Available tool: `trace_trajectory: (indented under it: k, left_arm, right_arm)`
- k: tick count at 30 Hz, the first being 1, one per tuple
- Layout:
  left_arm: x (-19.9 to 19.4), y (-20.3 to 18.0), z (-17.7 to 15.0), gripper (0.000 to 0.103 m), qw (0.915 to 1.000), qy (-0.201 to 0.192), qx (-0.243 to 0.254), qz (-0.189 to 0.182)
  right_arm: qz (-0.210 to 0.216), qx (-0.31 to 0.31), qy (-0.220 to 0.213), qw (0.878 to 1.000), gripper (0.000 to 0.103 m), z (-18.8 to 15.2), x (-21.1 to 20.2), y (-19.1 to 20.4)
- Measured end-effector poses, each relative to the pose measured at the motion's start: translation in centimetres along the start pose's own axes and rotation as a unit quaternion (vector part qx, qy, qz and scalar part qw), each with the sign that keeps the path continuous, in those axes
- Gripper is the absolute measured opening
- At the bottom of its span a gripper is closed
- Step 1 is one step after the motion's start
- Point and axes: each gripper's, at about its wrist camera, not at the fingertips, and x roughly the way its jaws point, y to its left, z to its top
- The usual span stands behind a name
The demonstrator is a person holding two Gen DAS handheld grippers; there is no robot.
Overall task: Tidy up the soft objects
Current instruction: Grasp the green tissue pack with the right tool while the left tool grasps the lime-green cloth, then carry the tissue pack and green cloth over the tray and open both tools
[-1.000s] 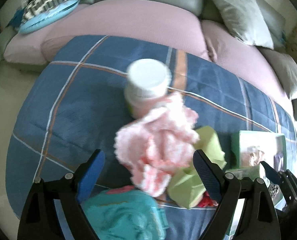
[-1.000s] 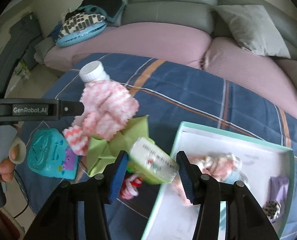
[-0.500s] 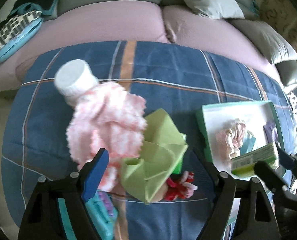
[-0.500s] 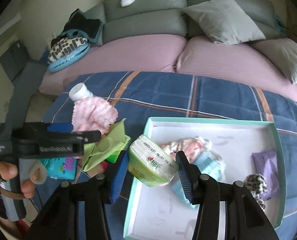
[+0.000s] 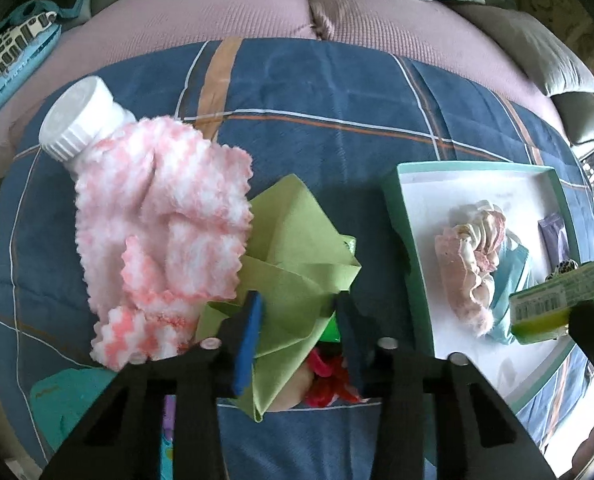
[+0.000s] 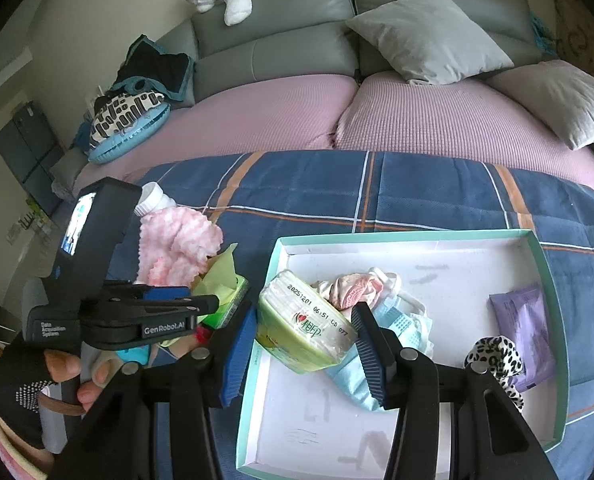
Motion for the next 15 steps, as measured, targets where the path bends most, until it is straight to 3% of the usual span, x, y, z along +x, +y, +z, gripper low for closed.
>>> trace_trajectory:
  k: [2,6,8,15]
  left_arm:
    - [0.1,0.3,-0.1,0.024,1.0000,-0.003,-0.006,-0.002]
    - [0.0,1.2,-0.3,0.020,0.9997,-0.007,-0.020,-0.015]
    - [-0.3,1.7,-0.3,0.012,0.9993,-0.011,-0.029,-0.019]
    - [-0.9,3.2,-0.3,0.008,0.9978,-0.025,-0.049,-0.038]
  right_arm:
    - [0.001,0.001,0.001,1.000,0.052,0.0,0.0,0.0]
    - [0.002,0.002,0.001,1.000,0.052,0.0,0.0,-0.2]
    - [0.003,0.004,0.001,1.000,0.052,-0.1,0.1,-0.3]
    - [0.004,0.008,0.002,1.000,0.052,-0.1,0.1,-0.5]
